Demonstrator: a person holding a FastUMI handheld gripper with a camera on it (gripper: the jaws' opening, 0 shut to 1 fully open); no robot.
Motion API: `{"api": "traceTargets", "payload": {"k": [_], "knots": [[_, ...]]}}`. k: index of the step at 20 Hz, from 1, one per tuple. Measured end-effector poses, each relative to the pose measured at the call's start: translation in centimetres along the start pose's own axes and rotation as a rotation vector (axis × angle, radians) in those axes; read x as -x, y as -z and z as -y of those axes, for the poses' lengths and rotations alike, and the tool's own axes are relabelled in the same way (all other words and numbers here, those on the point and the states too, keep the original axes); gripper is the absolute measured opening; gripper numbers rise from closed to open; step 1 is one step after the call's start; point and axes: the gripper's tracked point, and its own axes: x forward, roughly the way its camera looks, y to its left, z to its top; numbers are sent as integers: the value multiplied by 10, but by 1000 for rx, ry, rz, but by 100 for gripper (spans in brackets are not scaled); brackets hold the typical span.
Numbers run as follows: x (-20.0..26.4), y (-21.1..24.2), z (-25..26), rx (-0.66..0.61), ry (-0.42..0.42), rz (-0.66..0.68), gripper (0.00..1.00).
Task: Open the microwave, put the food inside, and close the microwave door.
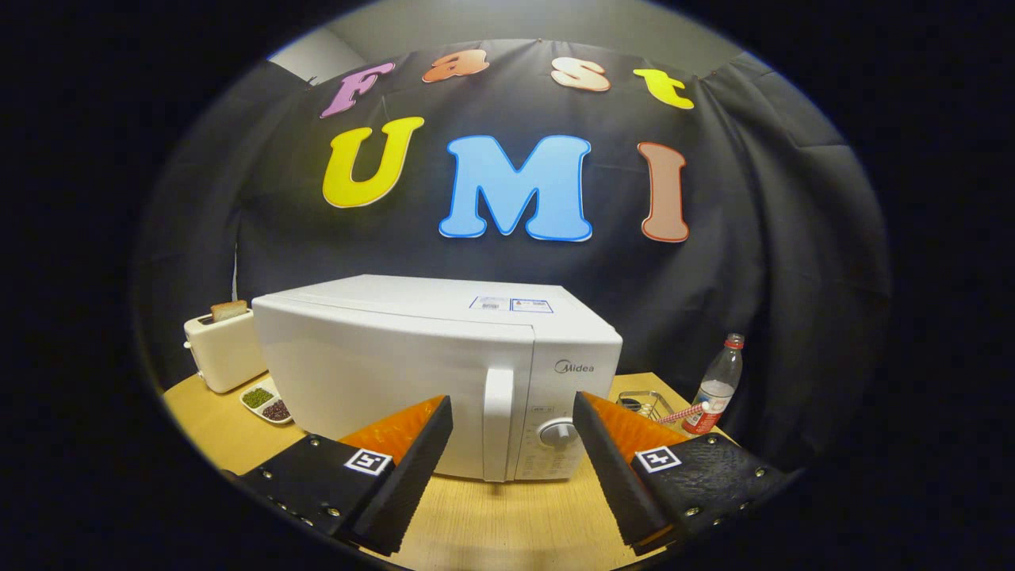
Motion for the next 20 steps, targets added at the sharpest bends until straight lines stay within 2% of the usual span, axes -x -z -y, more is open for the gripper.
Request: {"api": "traceTargets", "payload": {"k": [4,5,6,8,9,10,12,13,14,16,18,19,20], "knots": [[-22,19,-6,10,-19,-41,96],[-27,24,-3,16,-5,-52,93],[-31,28,-5,14,-9,-63,77],[-38,34,-9,18,-8,-83,76],[-40,36,-7,27,4,-85,72],[-42,37,-10,22,-5,-89,59],[-45,39,-17,16,-29,-93,58],[-43,39,-14,27,-9,-87,59],[-42,36,-13,40,-2,-83,32],[-51,40,-16,45,6,-90,36],[-47,38,-15,38,15,-95,28],[-48,39,-14,32,22,-98,28],[-46,38,-15,29,26,-107,19]]}}
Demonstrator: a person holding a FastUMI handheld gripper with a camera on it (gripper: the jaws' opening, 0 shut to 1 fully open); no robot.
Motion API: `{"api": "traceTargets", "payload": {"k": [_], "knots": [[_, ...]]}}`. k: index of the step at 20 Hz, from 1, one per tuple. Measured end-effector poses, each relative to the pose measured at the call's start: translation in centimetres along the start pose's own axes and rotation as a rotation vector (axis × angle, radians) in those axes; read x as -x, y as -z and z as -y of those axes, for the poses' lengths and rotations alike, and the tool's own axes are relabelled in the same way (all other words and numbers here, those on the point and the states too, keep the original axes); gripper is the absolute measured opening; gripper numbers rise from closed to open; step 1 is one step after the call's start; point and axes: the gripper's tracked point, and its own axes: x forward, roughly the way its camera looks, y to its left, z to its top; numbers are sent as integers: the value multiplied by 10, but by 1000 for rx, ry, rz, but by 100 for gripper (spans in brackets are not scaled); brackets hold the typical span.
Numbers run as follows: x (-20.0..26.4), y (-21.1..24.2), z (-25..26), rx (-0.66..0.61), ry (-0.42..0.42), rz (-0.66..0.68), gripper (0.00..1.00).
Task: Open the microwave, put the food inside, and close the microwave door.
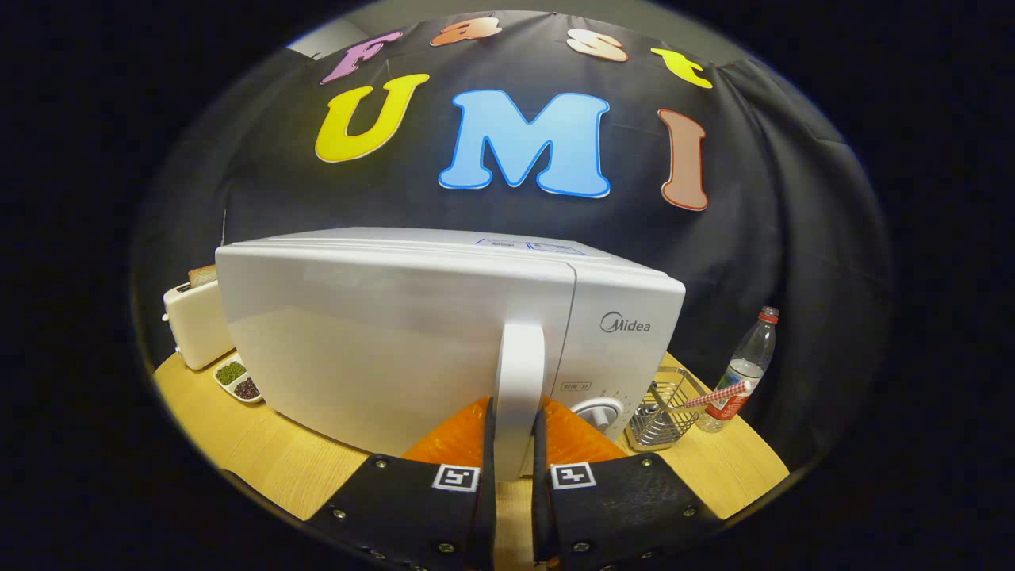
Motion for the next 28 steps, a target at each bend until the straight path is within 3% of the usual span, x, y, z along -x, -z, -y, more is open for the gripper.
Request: {"api": "traceTargets", "payload": {"k": [1,2,5,12,21,26,28], "knots": [[-2,3,0,-13,6,-11,19],[-1,0,-1,-18,4,-21,9],[0,1,-1,-20,-17,-33,9],[4,3,-1,-26,20,-81,9],[58,18,-16,-20,5,-97,9],[95,28,-33,37,-23,-102,25],[111,33,-43,75,-26,-98,28]]}}
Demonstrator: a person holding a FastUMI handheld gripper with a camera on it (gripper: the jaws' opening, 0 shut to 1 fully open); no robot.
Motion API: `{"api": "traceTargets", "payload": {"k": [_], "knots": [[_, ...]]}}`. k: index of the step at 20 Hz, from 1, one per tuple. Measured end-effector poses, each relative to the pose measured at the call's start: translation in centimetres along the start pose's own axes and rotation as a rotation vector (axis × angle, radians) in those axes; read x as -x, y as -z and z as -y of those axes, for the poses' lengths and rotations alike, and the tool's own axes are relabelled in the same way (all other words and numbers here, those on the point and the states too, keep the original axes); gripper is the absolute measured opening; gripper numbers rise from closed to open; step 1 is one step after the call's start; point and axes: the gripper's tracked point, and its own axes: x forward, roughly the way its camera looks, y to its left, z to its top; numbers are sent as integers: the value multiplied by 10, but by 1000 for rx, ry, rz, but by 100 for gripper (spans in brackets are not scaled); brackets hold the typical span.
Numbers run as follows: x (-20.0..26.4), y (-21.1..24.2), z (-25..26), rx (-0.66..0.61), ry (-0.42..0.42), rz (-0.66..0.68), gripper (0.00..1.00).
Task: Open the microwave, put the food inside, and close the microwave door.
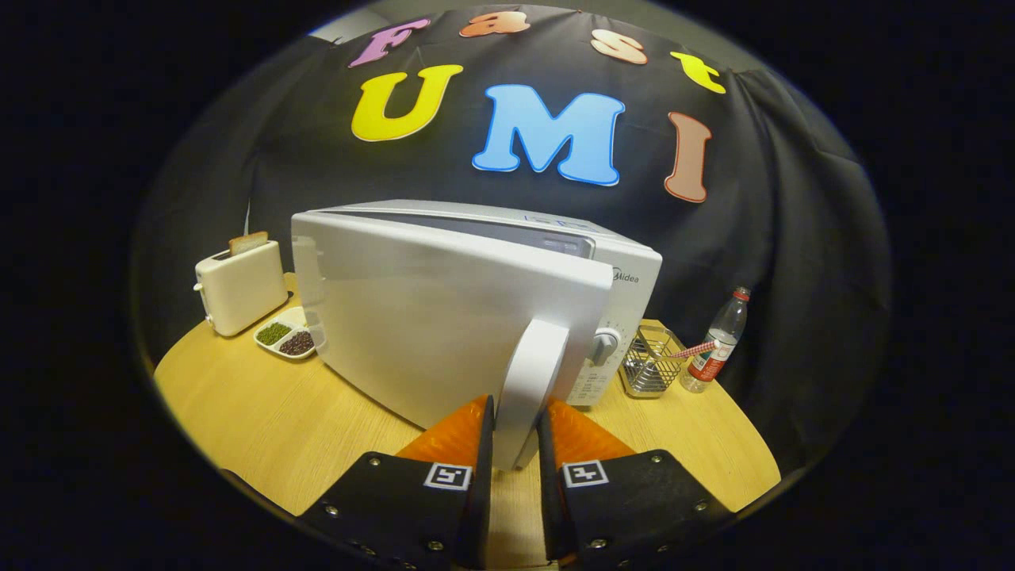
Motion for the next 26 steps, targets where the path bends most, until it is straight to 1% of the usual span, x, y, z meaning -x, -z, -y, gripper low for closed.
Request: {"api": "traceTargets", "payload": {"k": [3,7,15,20,26], "knots": [[17,13,-15,7,-14,-16,30],[39,30,-35,-4,-23,-43,29],[77,39,-77,-1,-36,-39,29],[104,43,-115,32,-81,-23,29],[130,46,-166,88,-159,-3,29]]}}
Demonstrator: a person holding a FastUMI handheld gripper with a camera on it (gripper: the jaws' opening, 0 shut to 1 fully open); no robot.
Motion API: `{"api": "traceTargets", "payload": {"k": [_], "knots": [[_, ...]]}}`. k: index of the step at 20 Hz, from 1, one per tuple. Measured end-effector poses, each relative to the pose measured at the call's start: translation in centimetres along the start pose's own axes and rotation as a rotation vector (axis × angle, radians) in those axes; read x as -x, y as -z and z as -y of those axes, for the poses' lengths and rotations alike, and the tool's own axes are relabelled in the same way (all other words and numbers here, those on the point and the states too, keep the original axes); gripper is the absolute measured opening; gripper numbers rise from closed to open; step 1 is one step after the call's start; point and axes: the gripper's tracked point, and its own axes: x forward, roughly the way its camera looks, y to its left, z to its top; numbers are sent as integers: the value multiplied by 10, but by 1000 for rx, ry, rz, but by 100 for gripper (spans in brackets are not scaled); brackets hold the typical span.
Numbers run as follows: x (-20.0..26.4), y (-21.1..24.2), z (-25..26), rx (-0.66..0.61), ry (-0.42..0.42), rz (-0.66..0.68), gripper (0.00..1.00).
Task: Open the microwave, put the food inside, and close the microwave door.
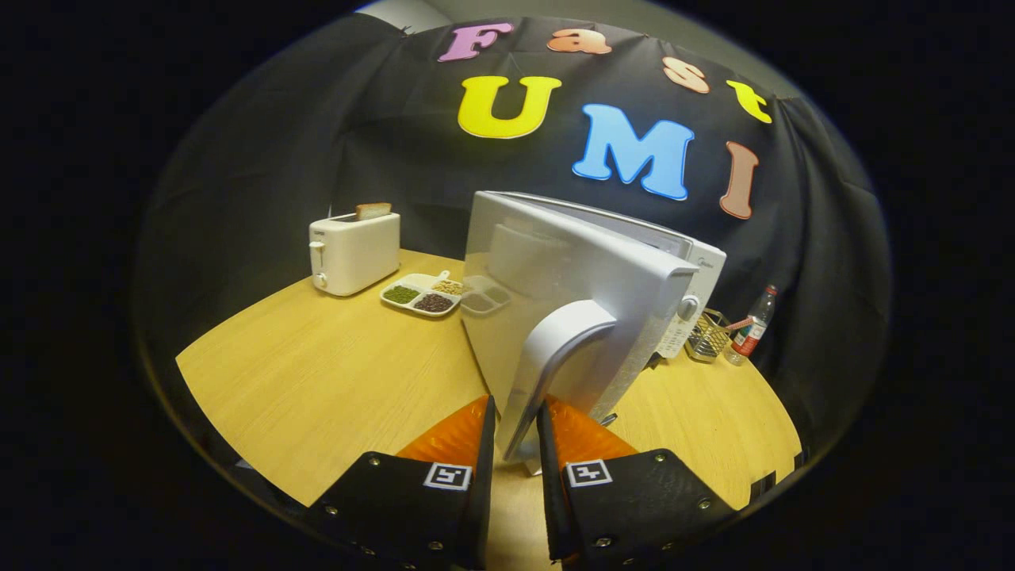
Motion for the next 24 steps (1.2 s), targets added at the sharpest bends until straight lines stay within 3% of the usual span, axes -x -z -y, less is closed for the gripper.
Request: {"api": "traceTargets", "payload": {"k": [13,19,23,24], "knots": [[21,-3,-110,97,-151,-2,29],[41,-18,-169,104,-380,49,29],[69,-46,-178,33,-500,113,32],[78,-56,-176,15,-521,127,49]]}}
